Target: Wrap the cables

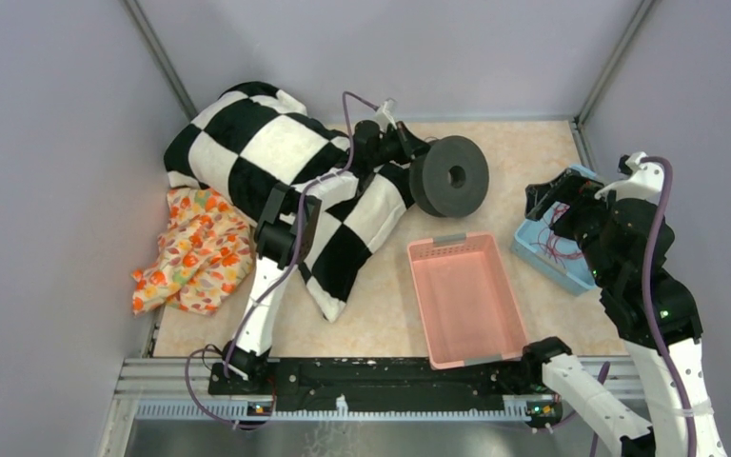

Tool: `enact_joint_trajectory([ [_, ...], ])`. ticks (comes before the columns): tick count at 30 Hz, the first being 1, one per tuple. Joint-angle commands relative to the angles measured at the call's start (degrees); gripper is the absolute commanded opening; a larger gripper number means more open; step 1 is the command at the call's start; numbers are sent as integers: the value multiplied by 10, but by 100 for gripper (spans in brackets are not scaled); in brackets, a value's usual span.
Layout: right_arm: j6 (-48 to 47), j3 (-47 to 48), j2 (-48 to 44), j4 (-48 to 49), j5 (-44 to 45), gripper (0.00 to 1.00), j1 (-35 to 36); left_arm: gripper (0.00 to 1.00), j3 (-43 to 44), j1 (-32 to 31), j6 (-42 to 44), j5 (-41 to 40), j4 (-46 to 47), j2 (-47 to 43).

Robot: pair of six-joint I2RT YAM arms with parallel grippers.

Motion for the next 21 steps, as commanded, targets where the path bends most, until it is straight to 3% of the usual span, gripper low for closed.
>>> enact_joint_trajectory([
  [1, -9, 5, -1, 15, 0, 99, -5, 0, 56, -13, -20, 8, 55, -38],
  [12, -2, -4, -15, 15, -4, 99, -5, 0, 72, -65, -30, -85, 67, -76],
  [21, -6, 9, -32, -2, 10, 99, -5, 0, 147, -93, -75, -115, 98, 6],
])
